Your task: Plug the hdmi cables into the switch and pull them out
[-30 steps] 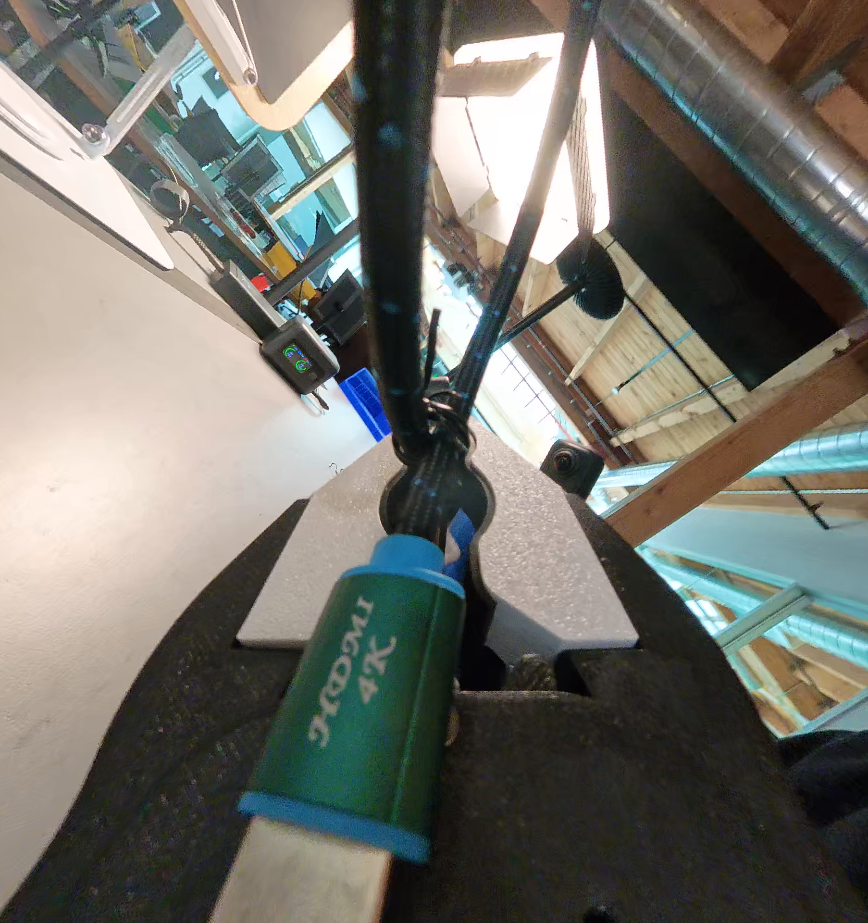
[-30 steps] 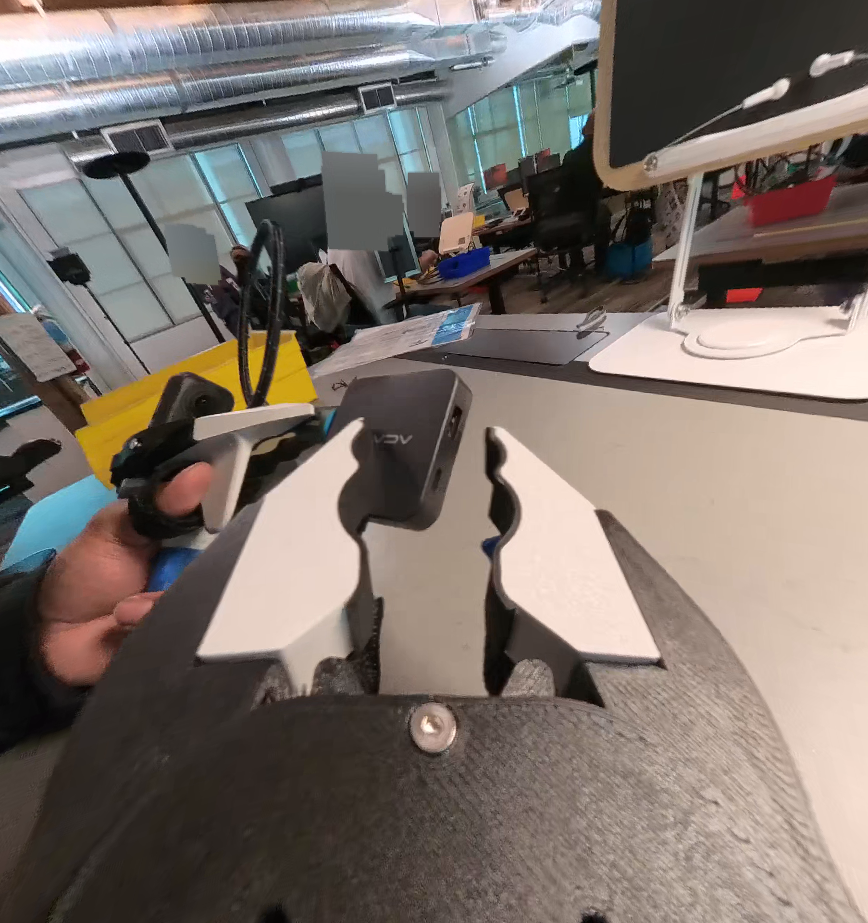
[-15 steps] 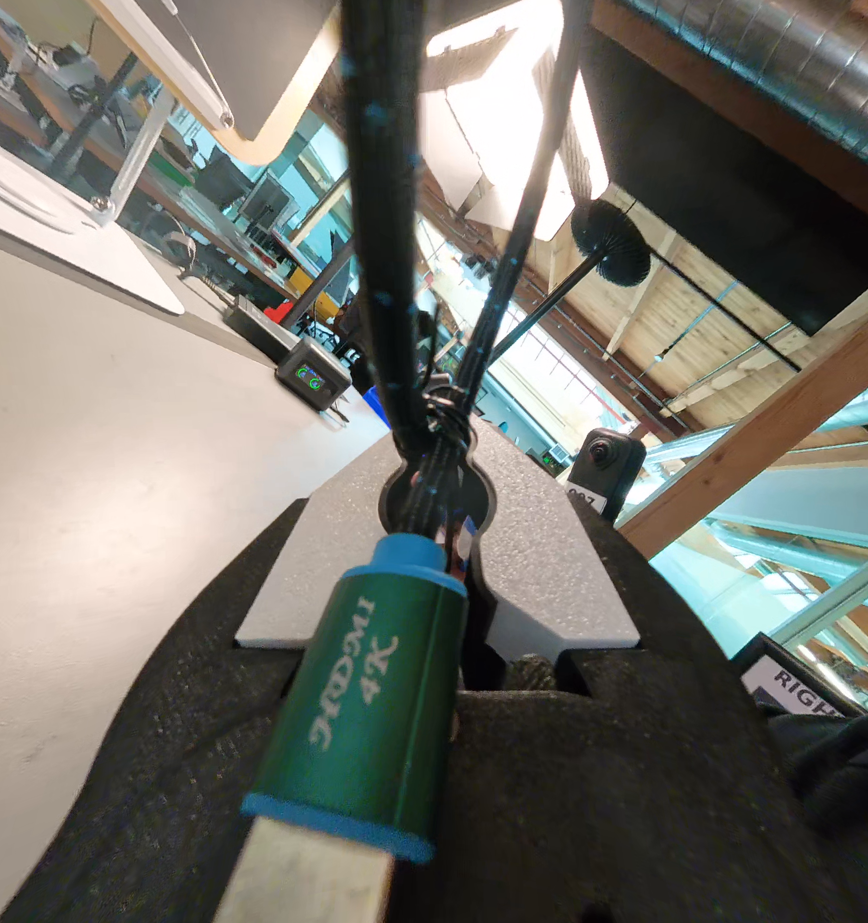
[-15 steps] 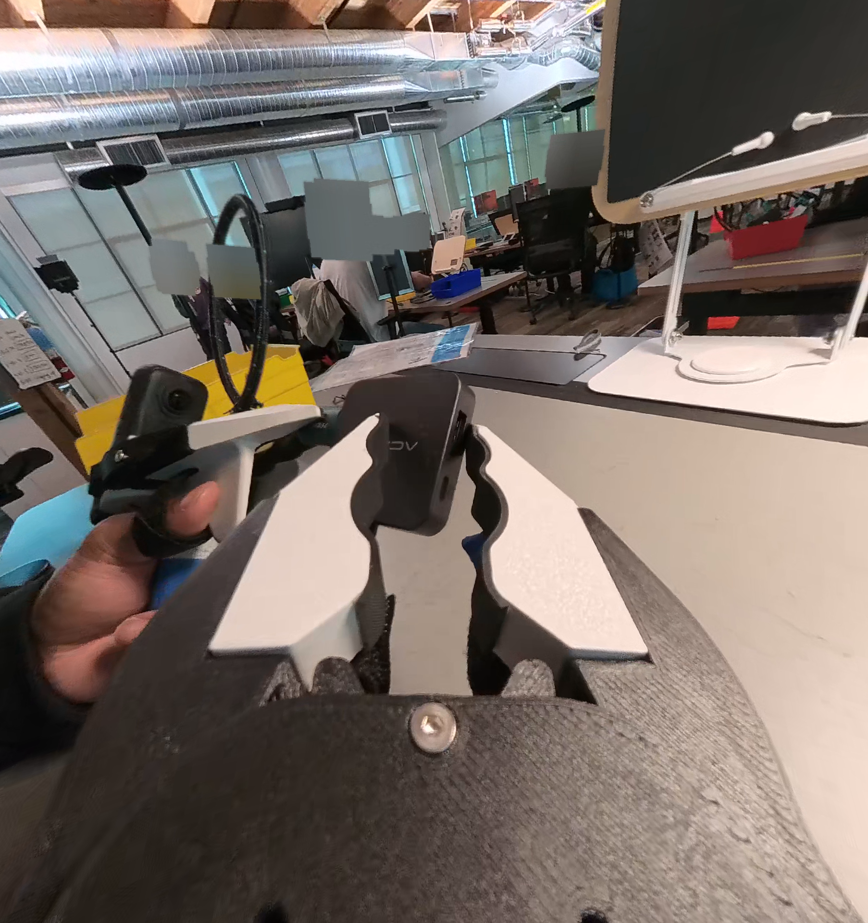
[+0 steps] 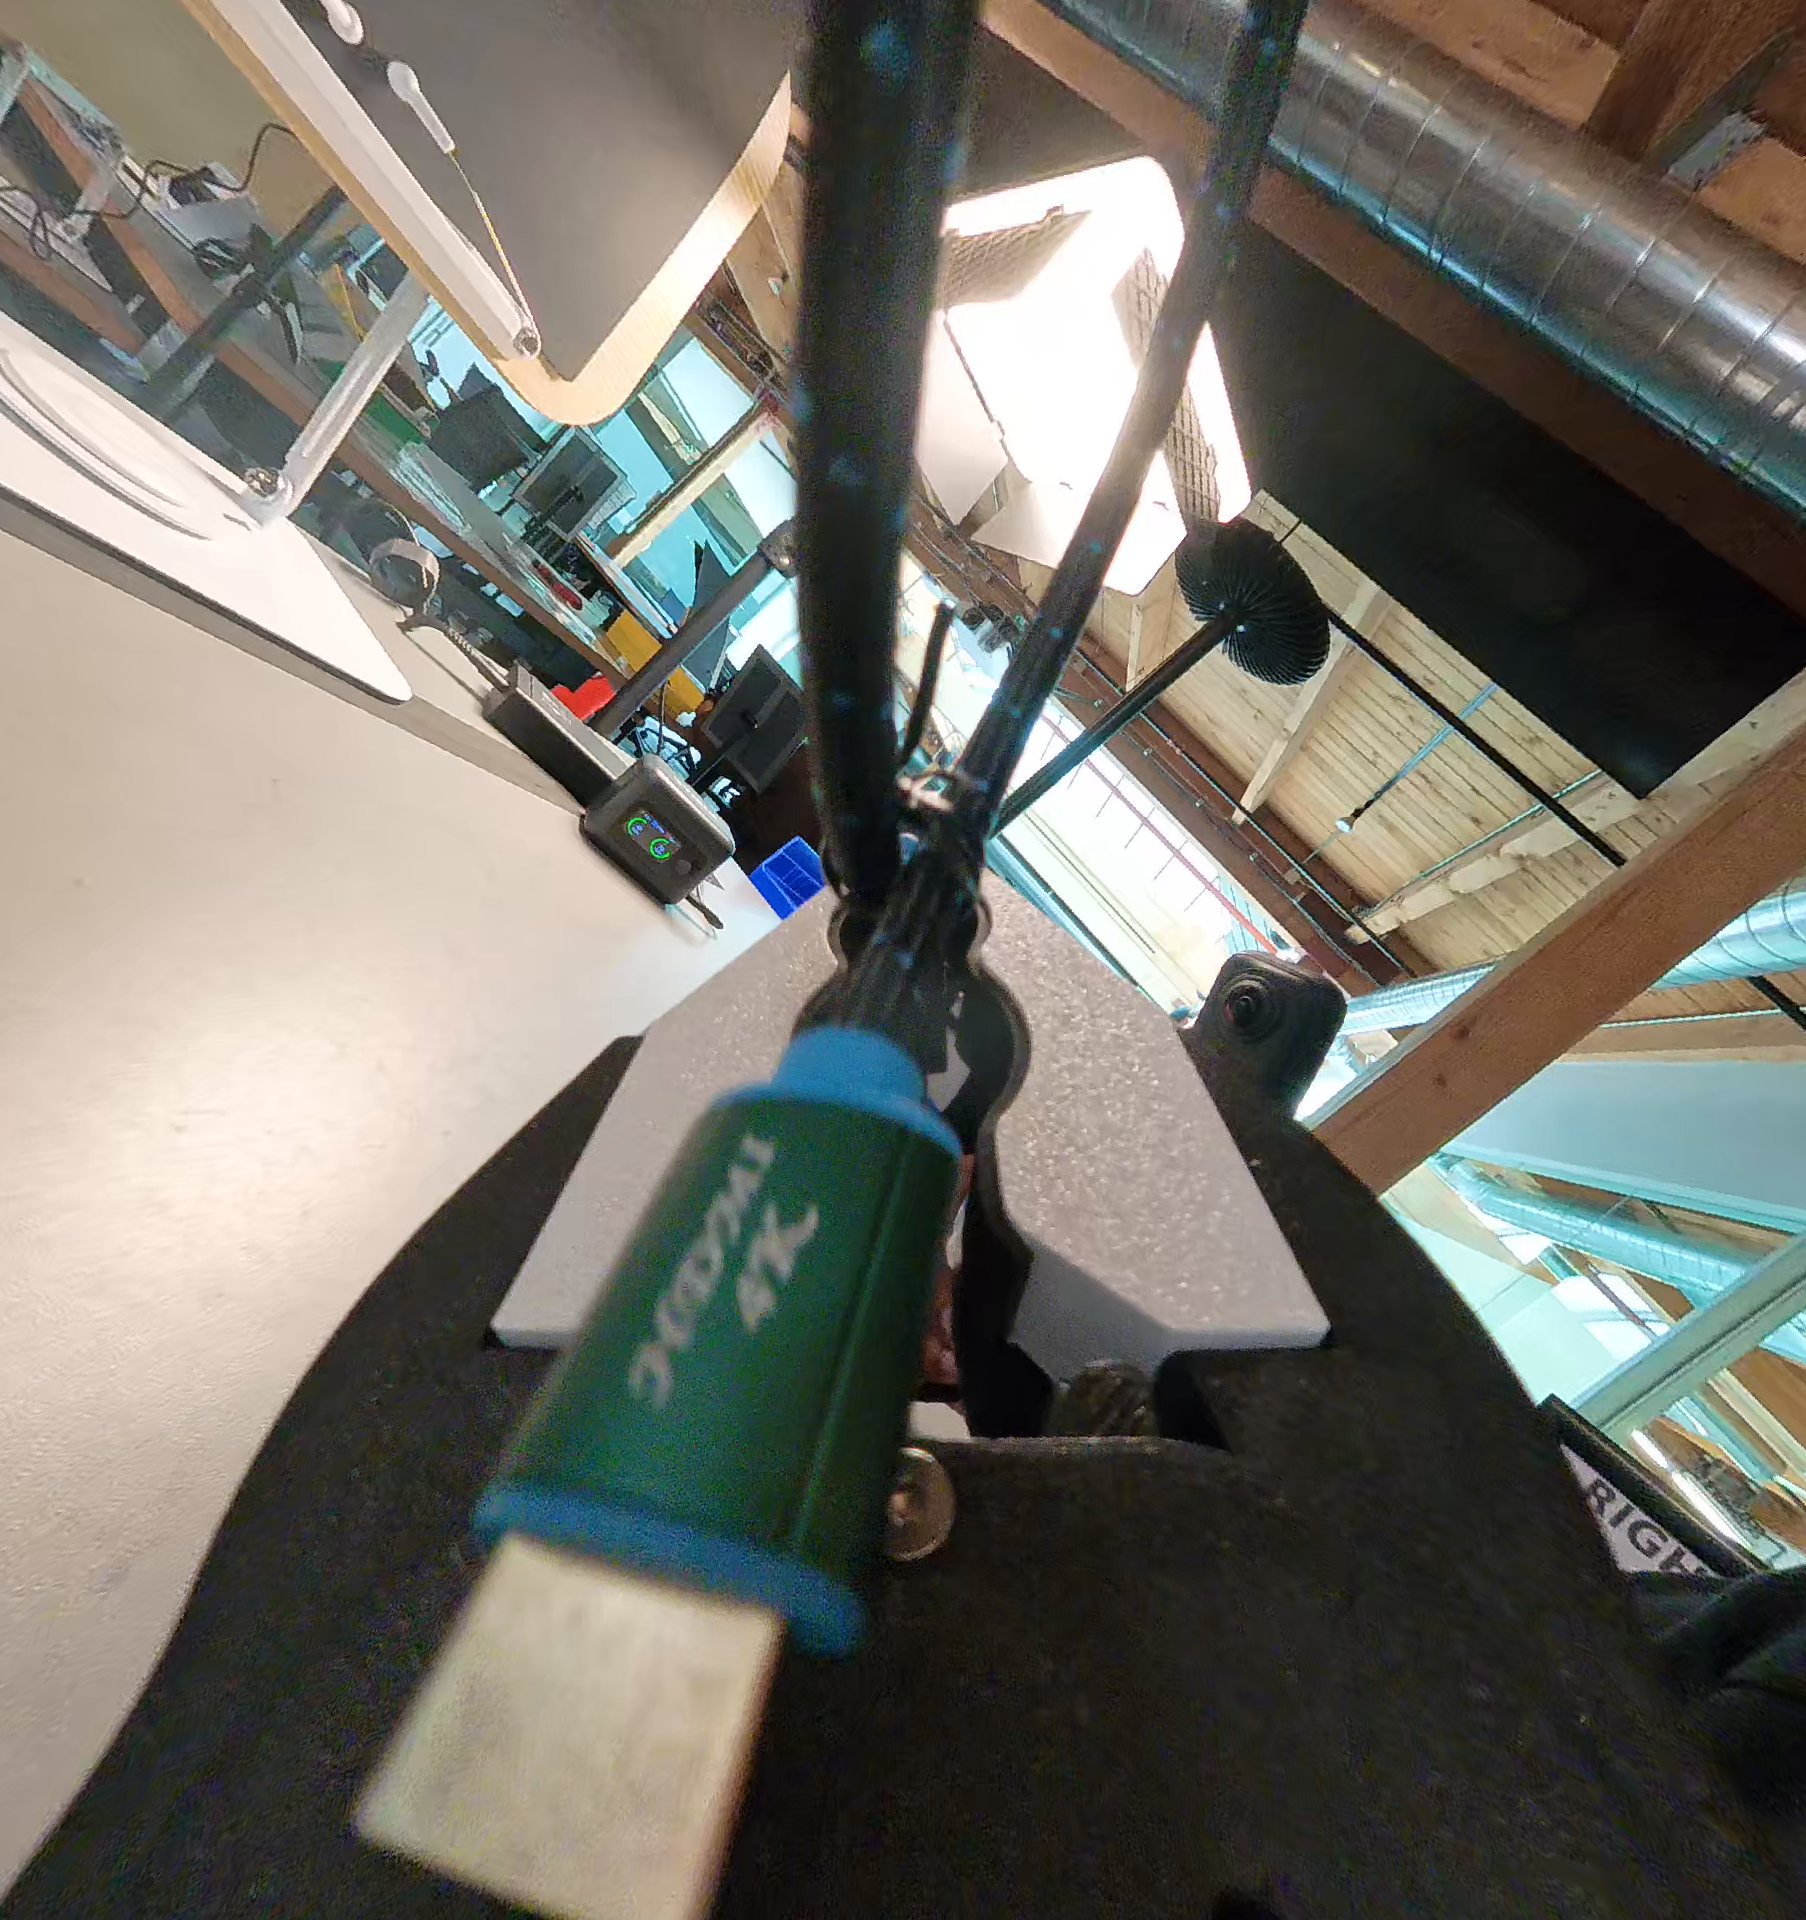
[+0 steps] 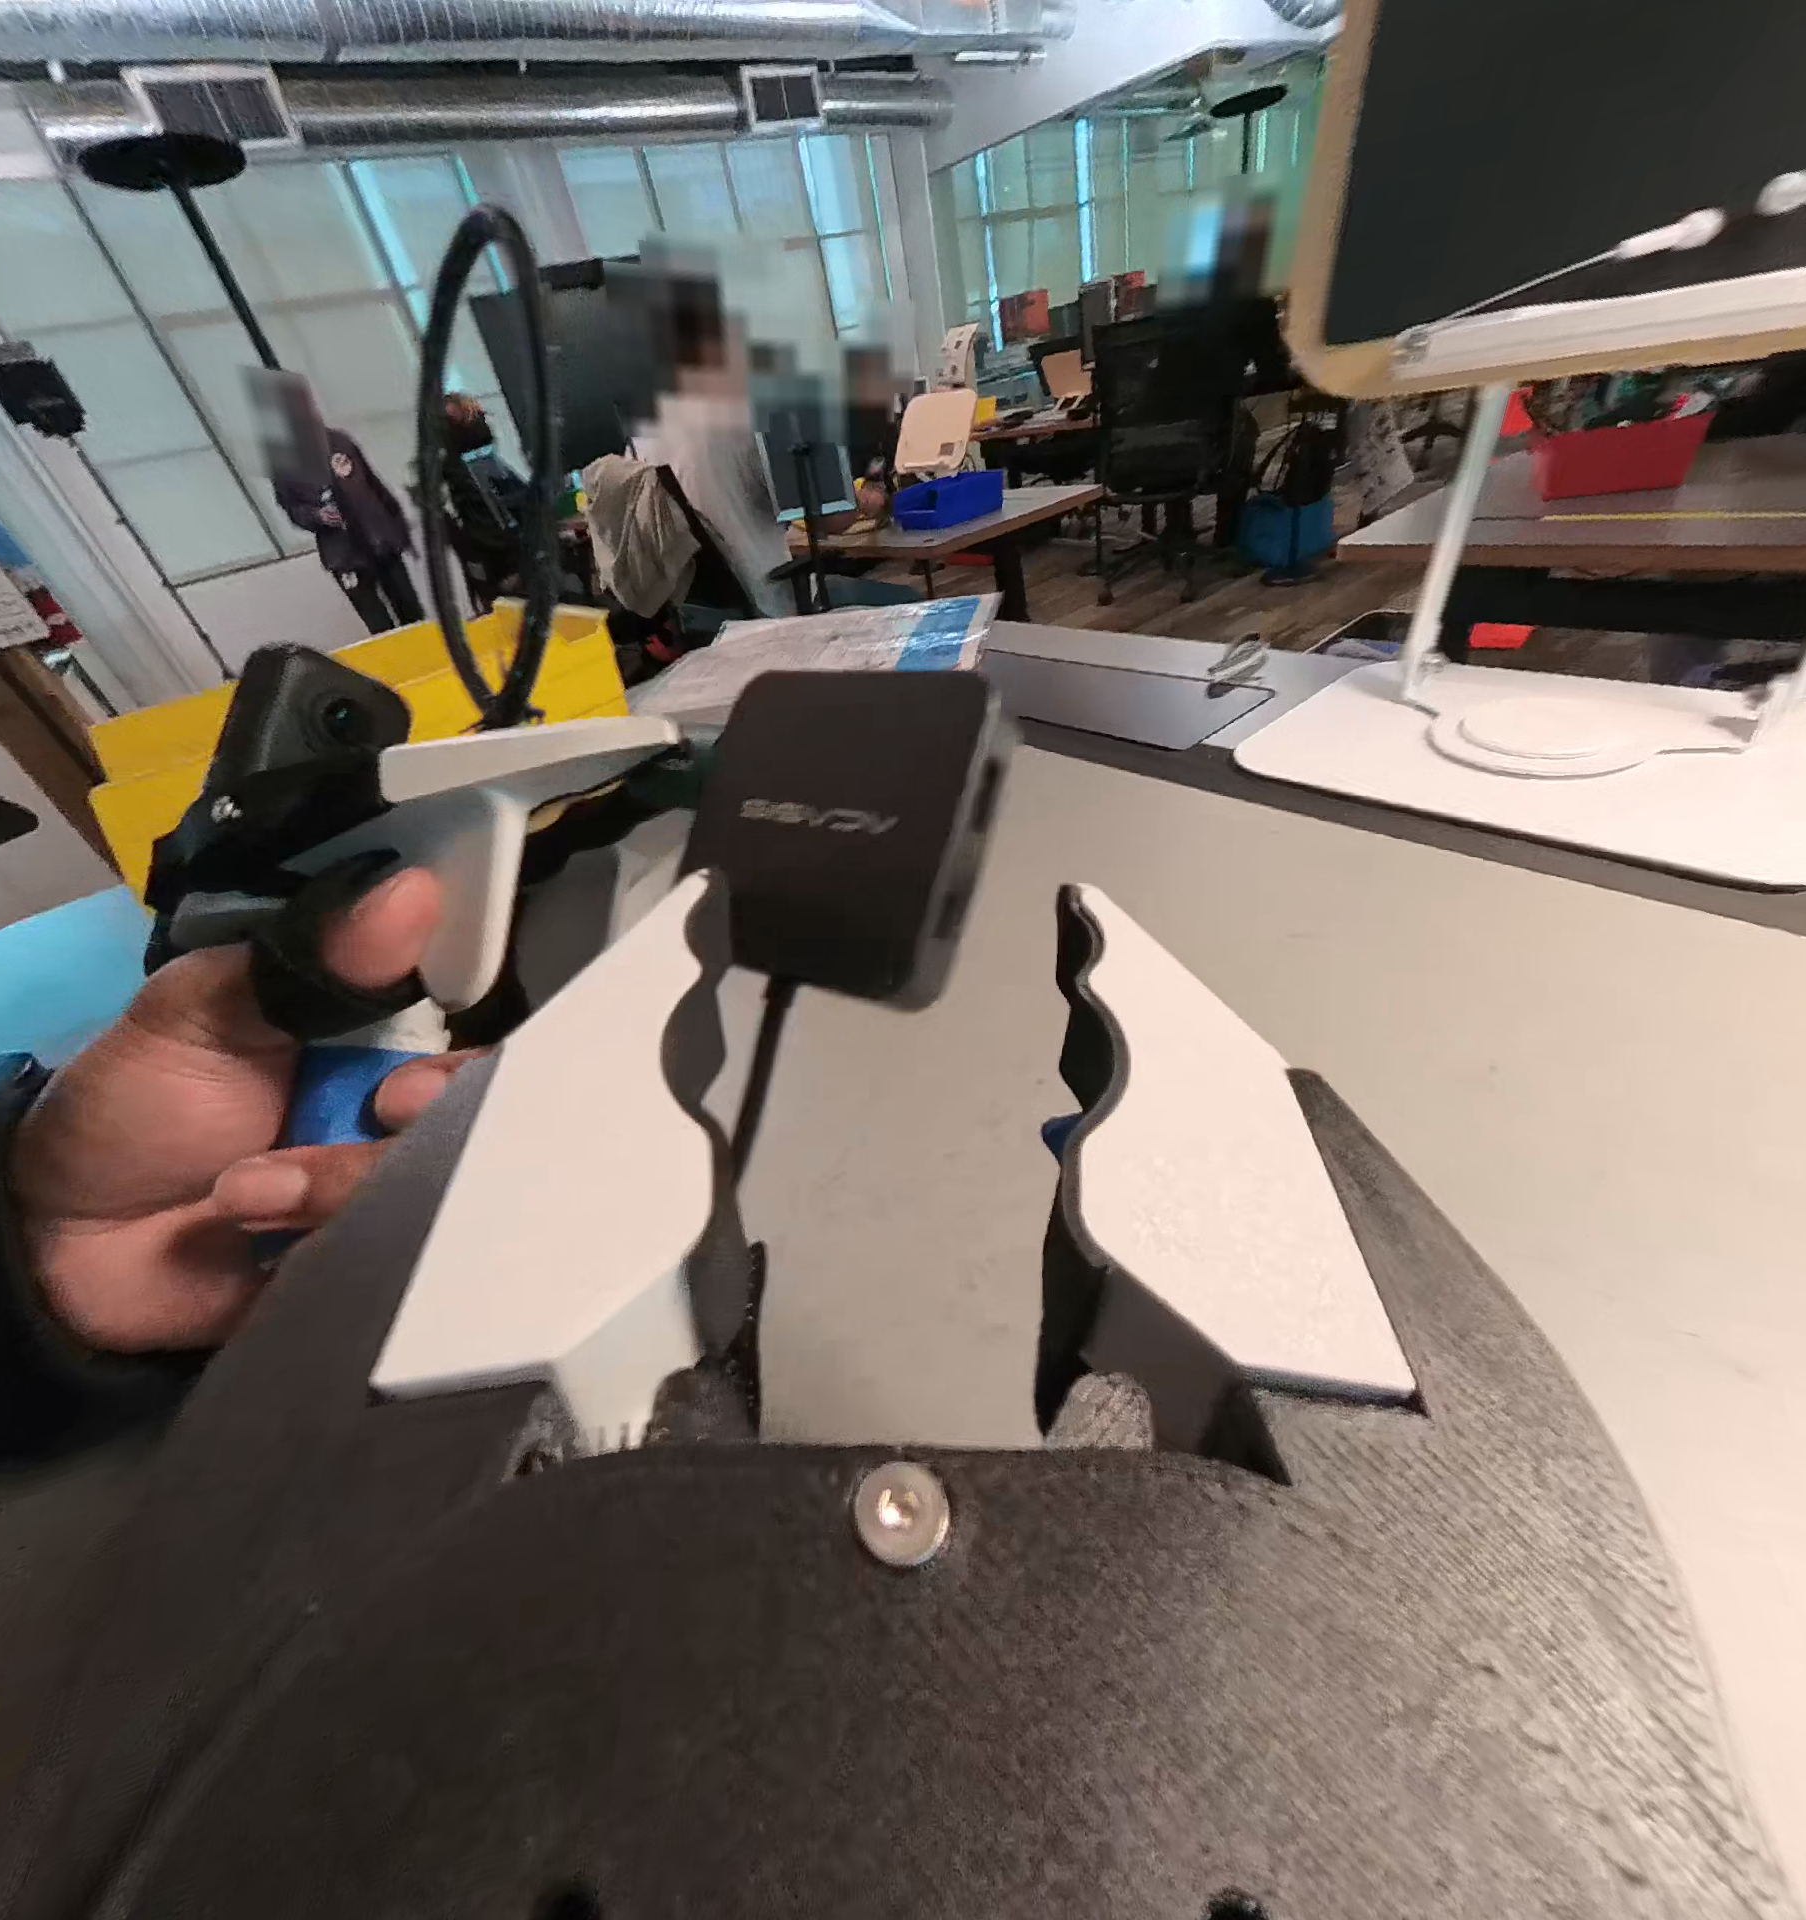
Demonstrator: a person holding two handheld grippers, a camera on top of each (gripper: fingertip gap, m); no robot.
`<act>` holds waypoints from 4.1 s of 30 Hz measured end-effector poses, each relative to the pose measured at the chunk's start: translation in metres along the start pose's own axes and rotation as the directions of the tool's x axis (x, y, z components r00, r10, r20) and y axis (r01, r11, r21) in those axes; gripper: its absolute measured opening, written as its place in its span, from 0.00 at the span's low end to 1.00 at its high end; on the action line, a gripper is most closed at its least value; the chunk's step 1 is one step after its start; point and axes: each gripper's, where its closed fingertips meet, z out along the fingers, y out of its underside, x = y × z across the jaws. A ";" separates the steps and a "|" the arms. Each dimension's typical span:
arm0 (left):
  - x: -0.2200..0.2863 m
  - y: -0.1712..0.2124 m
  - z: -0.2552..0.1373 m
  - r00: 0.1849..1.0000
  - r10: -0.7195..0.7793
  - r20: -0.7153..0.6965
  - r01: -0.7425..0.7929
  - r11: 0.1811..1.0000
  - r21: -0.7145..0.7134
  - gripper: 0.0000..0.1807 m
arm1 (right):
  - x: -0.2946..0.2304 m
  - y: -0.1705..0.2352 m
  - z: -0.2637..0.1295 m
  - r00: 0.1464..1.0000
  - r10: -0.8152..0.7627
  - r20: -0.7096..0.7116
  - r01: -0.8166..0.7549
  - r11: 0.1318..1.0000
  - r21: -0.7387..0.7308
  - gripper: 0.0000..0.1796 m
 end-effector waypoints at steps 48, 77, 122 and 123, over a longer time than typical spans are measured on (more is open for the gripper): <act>0.035 0.078 0.004 0.976 0.183 -0.118 -0.215 0.897 -0.387 0.23 | 0.251 0.005 -0.434 0.339 -0.199 -0.919 -0.189 0.943 -0.274 0.42; -0.056 -0.160 -0.348 -0.021 0.587 0.809 -0.428 0.726 -0.538 0.48 | 0.146 0.038 -0.329 0.644 -0.293 -0.707 -0.041 0.909 -0.415 0.14; 0.144 0.111 -0.363 0.604 0.637 -0.479 -0.774 0.326 -0.543 0.03 | -0.072 0.067 -0.185 0.889 -0.327 0.320 0.418 0.866 -0.277 0.04; 0.147 0.113 -0.366 0.602 0.626 -0.496 -0.779 0.323 -0.537 0.03 | -0.073 0.067 -0.175 0.879 -0.327 0.347 0.427 0.864 -0.269 0.04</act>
